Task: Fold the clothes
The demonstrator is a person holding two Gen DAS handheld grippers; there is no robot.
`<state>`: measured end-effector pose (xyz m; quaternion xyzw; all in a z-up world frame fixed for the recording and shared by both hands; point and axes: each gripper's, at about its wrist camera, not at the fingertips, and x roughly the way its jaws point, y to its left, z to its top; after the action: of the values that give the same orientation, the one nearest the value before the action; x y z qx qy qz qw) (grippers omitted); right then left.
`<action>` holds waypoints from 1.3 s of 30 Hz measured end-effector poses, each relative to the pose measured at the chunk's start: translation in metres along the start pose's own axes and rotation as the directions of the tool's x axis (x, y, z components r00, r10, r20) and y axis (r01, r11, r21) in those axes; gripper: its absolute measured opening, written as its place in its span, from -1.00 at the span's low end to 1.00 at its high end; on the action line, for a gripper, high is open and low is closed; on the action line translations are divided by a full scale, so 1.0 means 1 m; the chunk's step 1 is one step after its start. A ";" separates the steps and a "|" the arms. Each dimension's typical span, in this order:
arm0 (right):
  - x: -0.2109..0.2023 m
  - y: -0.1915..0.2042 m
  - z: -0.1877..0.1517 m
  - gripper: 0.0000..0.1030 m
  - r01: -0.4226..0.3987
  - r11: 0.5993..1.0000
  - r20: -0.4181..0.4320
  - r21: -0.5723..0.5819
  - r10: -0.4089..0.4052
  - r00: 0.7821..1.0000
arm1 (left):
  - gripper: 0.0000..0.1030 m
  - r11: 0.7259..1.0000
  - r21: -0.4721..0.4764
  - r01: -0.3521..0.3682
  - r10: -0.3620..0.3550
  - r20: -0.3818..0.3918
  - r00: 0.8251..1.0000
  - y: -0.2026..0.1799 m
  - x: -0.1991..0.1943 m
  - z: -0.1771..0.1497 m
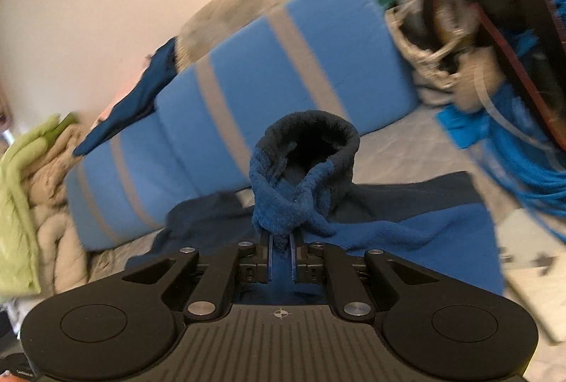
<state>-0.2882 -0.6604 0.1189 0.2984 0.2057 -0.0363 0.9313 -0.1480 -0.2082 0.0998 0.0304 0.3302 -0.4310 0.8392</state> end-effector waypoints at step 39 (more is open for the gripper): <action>0.083 0.178 -0.159 -0.84 0.067 0.230 0.038 -0.971 -0.129 0.991 | 0.61 0.437 -0.894 0.101 -0.484 -0.140 0.864 0.082 0.164 0.047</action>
<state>-0.2358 -0.4188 0.0642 -0.3532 0.2253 0.0477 0.9068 0.0052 -0.2877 0.0218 -0.3703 0.6544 -0.3336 0.5686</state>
